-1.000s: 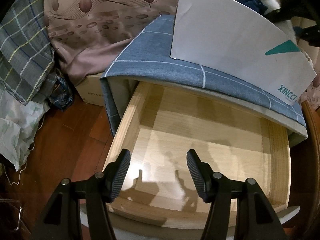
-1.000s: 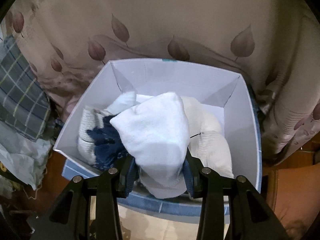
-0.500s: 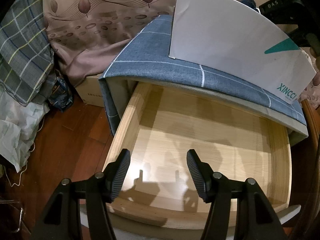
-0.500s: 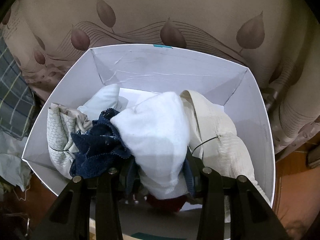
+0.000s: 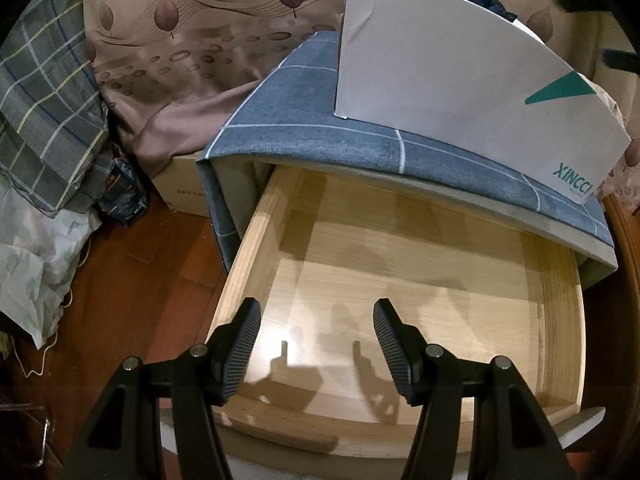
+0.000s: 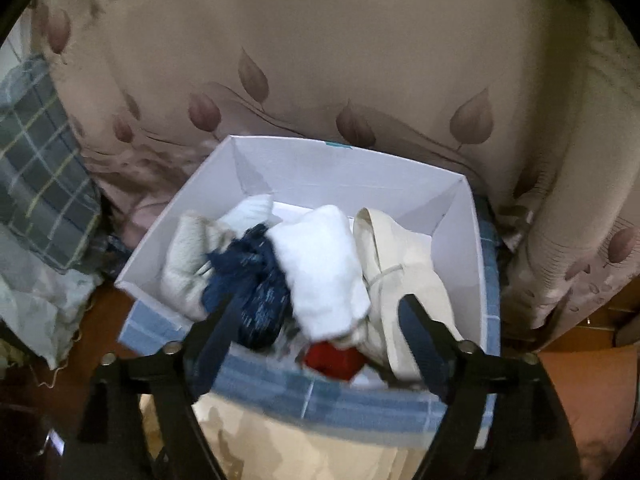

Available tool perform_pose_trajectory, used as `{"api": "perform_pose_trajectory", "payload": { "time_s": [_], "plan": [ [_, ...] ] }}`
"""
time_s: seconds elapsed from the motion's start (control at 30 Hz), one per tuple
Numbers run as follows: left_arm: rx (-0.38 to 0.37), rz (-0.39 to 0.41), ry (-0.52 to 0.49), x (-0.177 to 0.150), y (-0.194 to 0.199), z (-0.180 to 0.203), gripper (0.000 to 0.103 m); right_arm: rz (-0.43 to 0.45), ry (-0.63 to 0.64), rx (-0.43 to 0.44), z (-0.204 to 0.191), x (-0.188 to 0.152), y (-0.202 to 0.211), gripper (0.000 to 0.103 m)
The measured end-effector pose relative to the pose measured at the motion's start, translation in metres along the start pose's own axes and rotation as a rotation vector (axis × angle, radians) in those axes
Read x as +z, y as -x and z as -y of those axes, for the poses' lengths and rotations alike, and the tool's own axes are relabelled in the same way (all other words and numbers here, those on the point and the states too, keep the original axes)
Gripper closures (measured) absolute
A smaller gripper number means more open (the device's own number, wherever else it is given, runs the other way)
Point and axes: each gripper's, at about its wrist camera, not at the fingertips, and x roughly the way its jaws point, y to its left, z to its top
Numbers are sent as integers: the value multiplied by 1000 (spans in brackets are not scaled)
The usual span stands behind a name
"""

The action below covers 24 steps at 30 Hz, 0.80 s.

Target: Take underwear out of drawer

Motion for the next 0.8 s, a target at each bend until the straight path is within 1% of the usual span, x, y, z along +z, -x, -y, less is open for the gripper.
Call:
{"api": "perform_pose_trajectory", "payload": {
  "time_s": [0.03, 0.1, 0.17, 0.23, 0.3, 0.4, 0.47, 0.57, 0.6, 0.73, 0.8],
  "plan": [
    [-1, 3, 0, 0, 1, 0, 43, 5, -1, 9, 0, -5, 8, 20],
    [0, 14, 3, 0, 3, 0, 43, 13, -13, 32, 3, -24, 30, 13],
    [0, 28, 4, -1, 6, 1, 43, 28, -43, 58, 6, -50, 47, 12],
    [-2, 33, 0, -1, 9, 1, 43, 35, -73, 54, 8, -84, 57, 11],
    [-9, 36, -1, -2, 11, 1, 43, 28, -97, 12, 8, -123, 57, 11],
    [-21, 46, -15, -5, 17, 1, 43, 4, -125, -31, 8, -171, 46, 11],
    [-18, 48, -37, -9, 22, 3, 43, -23, -141, -45, 8, -195, 35, 11],
    [-22, 50, -71, -16, 28, 7, 43, -74, -168, -8, 10, -217, 19, 11],
    [-26, 53, -90, -20, 31, 10, 43, -81, -164, -13, 8, -223, 14, 11],
    [-21, 62, -144, -30, 38, 20, 43, -77, -173, -1, 4, -234, 8, 11],
    [-27, 60, -158, -34, 39, 23, 43, -79, -174, -10, 1, -239, 4, 11]
  ]
}}
